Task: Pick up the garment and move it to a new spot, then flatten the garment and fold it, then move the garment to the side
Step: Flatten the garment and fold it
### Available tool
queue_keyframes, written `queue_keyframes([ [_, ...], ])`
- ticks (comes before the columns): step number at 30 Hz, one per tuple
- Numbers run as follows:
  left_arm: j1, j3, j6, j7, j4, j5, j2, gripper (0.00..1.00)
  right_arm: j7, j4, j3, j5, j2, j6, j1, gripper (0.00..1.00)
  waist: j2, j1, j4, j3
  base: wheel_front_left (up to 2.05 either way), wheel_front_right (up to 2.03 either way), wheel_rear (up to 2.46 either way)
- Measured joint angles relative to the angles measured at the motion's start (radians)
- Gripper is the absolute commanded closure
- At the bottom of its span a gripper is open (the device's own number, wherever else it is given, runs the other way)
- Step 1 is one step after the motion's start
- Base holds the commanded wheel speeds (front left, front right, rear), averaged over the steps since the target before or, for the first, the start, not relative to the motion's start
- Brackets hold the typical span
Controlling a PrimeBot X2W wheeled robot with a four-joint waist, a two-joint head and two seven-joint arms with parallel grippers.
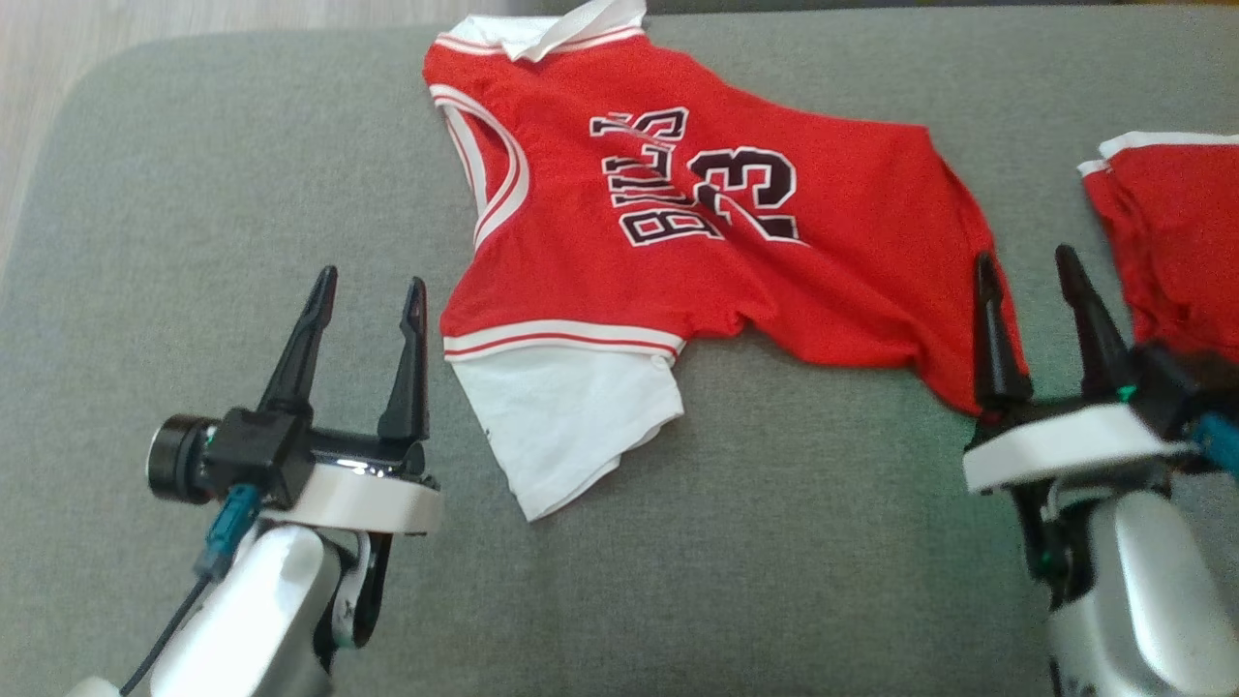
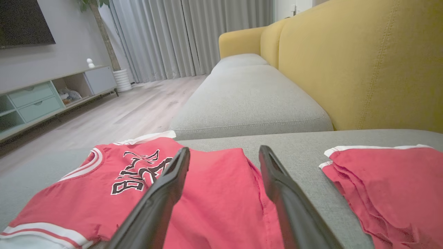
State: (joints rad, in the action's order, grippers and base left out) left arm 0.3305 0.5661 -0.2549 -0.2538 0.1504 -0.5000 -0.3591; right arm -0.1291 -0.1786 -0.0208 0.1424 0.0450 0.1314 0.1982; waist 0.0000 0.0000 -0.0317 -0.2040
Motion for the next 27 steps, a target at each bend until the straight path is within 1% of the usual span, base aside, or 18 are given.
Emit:
queue_keyframes([
  [2,0.000,-0.014,0.003,0.000,-0.007,0.009,0.008,0.00,0.043,-0.007,-0.020,-0.012,0.000,0.000,0.028,0.00,0.0000,0.0000,-0.007,-0.014,0.00,0.00,0.00],
  [4,0.000,-0.016,0.014,0.000,-0.007,0.009,0.015,0.00,0.124,-0.047,-0.045,-0.051,0.000,0.000,0.086,0.00,0.0000,0.0001,-0.015,-0.031,0.00,0.00,0.00],
  [6,0.001,-0.014,0.029,0.000,-0.004,0.017,0.026,0.00,0.180,-0.091,-0.081,-0.067,0.000,0.000,0.161,0.00,0.0000,0.0002,-0.025,-0.049,0.00,0.00,0.00],
  [10,0.019,-0.009,0.052,0.000,0.007,0.028,0.051,0.00,0.291,-0.211,-0.146,-0.143,0.003,0.000,0.326,0.00,0.0000,0.0002,-0.050,-0.089,0.00,0.00,0.00],
  [11,0.028,-0.009,0.056,0.000,0.009,0.030,0.059,0.00,0.316,-0.249,-0.160,-0.182,0.004,0.000,0.364,0.00,0.0000,0.0002,-0.057,-0.099,0.00,0.00,0.00],
  [15,0.069,-0.012,0.072,0.000,0.021,0.044,0.094,0.00,0.377,-0.398,-0.239,-0.302,0.005,0.000,0.476,0.00,0.0000,0.0002,-0.092,-0.136,0.00,0.00,0.00],
  [17,0.077,-0.016,0.080,0.000,0.029,0.053,0.108,0.00,0.398,-0.472,-0.253,-0.355,0.021,0.000,0.521,0.00,0.0000,0.0003,-0.107,-0.154,0.00,0.00,0.00],
  [20,0.078,-0.018,0.095,0.000,0.038,0.062,0.127,0.00,0.419,-0.572,-0.274,-0.397,0.047,0.000,0.586,0.00,0.0000,0.0002,-0.130,-0.178,0.00,0.00,0.00],
  [22,0.078,-0.024,0.100,0.000,0.043,0.070,0.139,0.00,0.426,-0.621,-0.257,-0.426,0.075,0.000,0.626,0.00,0.0000,0.0002,-0.143,-0.191,0.00,0.00,0.00],
  [23,0.078,-0.028,0.106,0.000,0.044,0.072,0.146,0.00,0.426,-0.641,-0.248,-0.436,0.091,0.000,0.647,0.09,0.0000,0.0001,-0.148,-0.196,0.00,0.00,0.00],
  [24,0.078,-0.033,0.109,0.000,0.044,0.076,0.152,0.00,0.426,-0.659,-0.242,-0.443,0.103,0.000,0.668,0.89,0.0000,0.0001,-0.153,-0.201,0.00,0.00,0.00],
  [25,0.079,-0.041,0.115,0.000,0.047,0.080,0.157,0.00,0.424,-0.677,-0.237,-0.446,0.112,0.000,0.687,1.00,0.0000,0.0001,-0.157,-0.205,0.00,0.00,0.00],
  [27,0.081,-0.054,0.119,0.000,0.051,0.081,0.163,0.00,0.408,-0.702,-0.230,-0.452,0.126,0.000,0.716,1.00,0.0000,0.0002,-0.160,-0.212,0.00,0.00,0.00],
])
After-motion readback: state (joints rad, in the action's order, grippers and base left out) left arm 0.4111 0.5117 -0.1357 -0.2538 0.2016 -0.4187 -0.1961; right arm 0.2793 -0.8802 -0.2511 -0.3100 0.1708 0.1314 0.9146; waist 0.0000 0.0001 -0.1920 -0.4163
